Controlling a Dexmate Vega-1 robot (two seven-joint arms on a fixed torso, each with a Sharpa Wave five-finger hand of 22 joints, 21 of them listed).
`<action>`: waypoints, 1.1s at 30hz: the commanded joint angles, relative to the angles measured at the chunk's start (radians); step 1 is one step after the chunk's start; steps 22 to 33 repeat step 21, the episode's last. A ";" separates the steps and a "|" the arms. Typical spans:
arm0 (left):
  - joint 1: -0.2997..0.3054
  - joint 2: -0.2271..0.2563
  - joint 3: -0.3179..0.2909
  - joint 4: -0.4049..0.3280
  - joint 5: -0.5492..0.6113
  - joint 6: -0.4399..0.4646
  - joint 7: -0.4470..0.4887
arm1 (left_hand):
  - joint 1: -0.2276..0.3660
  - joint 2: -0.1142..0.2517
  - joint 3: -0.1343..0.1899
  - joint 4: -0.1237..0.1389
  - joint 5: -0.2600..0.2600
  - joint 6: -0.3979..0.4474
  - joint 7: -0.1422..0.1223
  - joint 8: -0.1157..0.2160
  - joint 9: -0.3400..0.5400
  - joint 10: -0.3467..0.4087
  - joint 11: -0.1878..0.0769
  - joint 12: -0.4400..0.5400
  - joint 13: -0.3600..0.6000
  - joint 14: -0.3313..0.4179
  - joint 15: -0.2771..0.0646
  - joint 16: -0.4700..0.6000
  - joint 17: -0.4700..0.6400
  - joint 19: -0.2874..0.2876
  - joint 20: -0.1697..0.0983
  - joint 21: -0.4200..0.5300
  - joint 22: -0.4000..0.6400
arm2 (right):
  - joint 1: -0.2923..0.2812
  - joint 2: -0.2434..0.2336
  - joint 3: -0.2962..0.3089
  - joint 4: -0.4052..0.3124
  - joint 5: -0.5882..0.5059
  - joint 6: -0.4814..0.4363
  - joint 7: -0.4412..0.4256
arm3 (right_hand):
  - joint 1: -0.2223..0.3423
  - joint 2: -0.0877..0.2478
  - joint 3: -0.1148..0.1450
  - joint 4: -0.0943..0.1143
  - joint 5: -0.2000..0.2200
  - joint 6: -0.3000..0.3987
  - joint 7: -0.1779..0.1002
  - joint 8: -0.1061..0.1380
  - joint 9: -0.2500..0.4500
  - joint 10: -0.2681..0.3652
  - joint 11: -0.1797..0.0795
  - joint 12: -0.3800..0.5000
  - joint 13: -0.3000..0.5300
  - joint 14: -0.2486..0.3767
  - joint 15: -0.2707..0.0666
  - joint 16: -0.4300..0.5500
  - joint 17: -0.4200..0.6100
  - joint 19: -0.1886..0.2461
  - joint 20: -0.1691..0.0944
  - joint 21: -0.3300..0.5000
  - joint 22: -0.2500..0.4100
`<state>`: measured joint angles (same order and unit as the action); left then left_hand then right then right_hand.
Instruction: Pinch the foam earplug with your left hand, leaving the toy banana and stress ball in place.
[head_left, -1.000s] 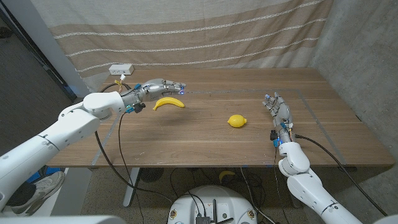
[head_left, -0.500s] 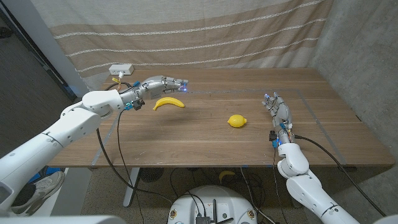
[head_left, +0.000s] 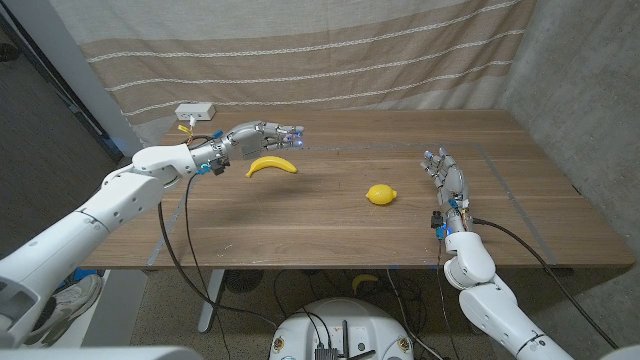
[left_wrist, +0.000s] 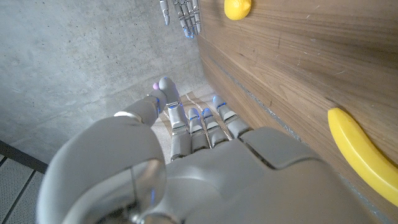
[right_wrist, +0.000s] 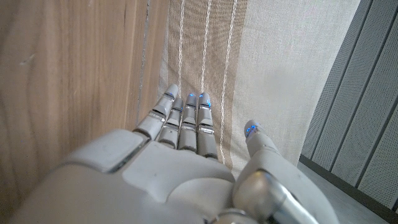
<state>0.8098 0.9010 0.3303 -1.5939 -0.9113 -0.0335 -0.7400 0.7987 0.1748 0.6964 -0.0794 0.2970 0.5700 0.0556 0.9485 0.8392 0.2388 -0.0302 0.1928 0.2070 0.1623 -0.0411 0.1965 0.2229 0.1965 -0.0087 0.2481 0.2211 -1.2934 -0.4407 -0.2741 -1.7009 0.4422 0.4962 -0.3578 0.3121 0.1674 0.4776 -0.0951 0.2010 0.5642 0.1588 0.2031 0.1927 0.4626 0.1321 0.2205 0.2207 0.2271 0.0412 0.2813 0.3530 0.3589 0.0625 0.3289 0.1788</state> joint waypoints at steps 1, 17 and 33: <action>-0.048 -0.047 0.010 0.085 -0.063 0.047 -0.094 | 0.002 0.002 0.008 0.000 0.015 0.037 -0.035 0.019 0.036 -0.003 -0.005 0.005 0.003 0.001 -0.048 0.000 0.002 -0.004 0.002 0.007 0.005 | -0.008 0.004 0.000 -0.022 -0.023 -0.021 -0.026 | -0.009 0.002 0.003 -0.003 -0.002 0.006 0.001 0.000 0.004 0.012 0.001 0.002 0.003 0.007 -0.003 -0.004 0.001 0.009 -0.002 -0.004 0.003; -0.116 -0.113 0.033 0.181 -0.090 0.114 -0.159 | -0.014 -0.006 0.019 0.005 0.069 0.046 -0.022 0.077 0.096 0.022 -0.012 0.017 0.003 0.023 -0.058 0.009 -0.003 -0.003 0.008 0.021 0.011 | -0.008 -0.002 0.005 -0.032 -0.016 -0.048 -0.033 | -0.010 0.002 0.003 -0.003 -0.002 0.007 0.001 0.000 0.004 0.012 0.001 0.002 0.003 0.006 -0.001 -0.006 0.001 0.010 0.000 -0.008 0.003; -0.126 -0.127 0.035 0.198 -0.088 0.122 -0.157 | -0.017 -0.007 0.021 0.005 0.080 0.045 -0.020 0.084 0.104 0.030 -0.013 0.020 0.004 0.026 -0.058 0.010 -0.004 -0.001 0.008 0.023 0.012 | -0.006 -0.004 0.008 -0.032 -0.009 -0.054 -0.032 | -0.010 0.002 0.003 -0.003 -0.002 0.006 0.001 0.000 0.004 0.013 0.000 0.002 0.003 0.007 -0.004 -0.006 0.001 0.011 0.000 -0.008 0.003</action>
